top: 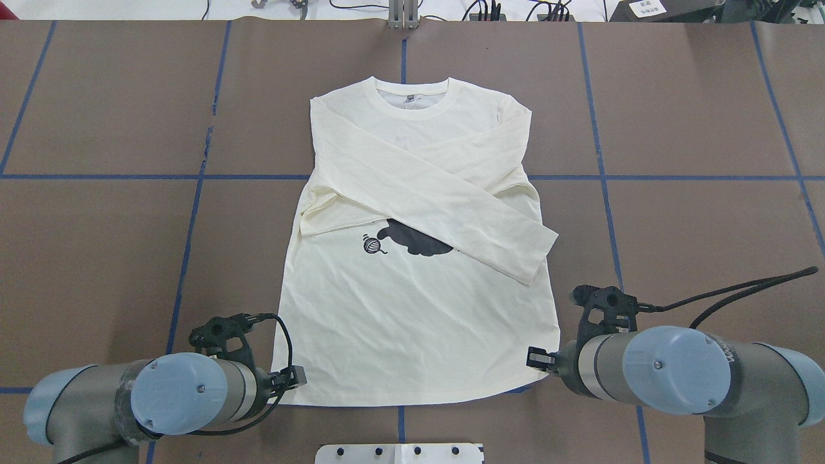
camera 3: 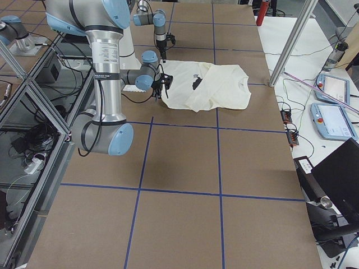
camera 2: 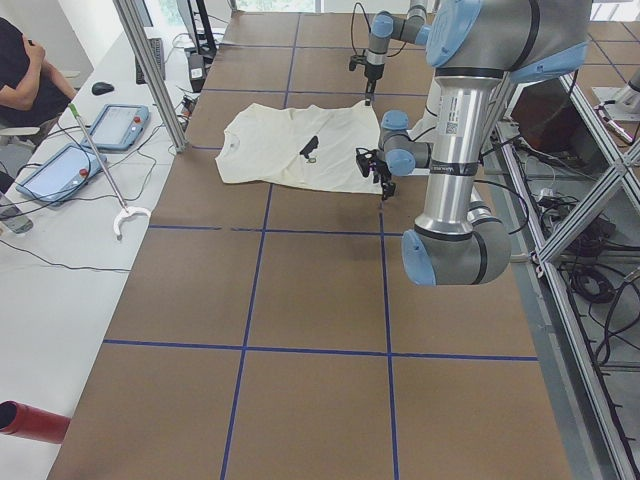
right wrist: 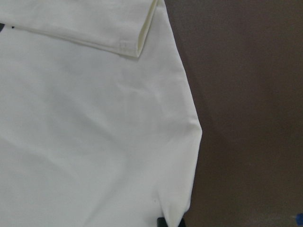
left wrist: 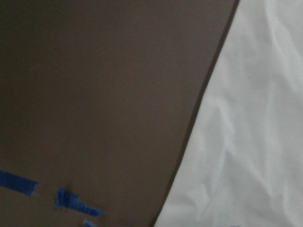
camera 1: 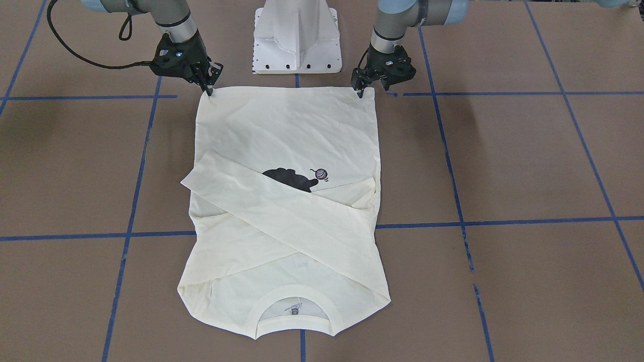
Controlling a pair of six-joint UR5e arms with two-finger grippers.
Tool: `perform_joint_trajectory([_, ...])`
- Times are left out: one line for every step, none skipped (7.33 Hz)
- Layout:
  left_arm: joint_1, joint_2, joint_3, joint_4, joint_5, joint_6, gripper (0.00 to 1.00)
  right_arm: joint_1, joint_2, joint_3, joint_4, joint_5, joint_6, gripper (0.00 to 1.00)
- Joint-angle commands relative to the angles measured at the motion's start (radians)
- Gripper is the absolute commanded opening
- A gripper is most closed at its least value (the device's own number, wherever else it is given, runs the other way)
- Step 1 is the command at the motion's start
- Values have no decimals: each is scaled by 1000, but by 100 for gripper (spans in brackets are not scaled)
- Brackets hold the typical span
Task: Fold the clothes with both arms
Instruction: 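Grasp the bottom hem corners with both grippers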
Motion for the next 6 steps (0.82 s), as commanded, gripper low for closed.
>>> perform_joint_trajectory([6, -2, 3, 3, 1, 4, 88, 0, -1, -2, -1, 1, 0, 0])
perform_joint_trajectory([8, -2, 4, 1, 1, 4, 87, 0, -1, -2, 1, 1, -1, 0])
perform_joint_trajectory([8, -10, 7, 3, -1, 4, 82, 1, -3, -2, 1, 1, -3, 0])
perform_joint_trajectory([8, -15, 7, 3, -1, 4, 74, 2, -3, -2, -1, 1, -3, 0])
perform_joint_trajectory([9, -15, 7, 3, 0, 4, 62, 6, -1, 0, 1, 4, -5, 0])
perform_joint_trajectory([9, -15, 6, 3, 1, 4, 52, 6, 0, 0, 1, 4, -5, 0])
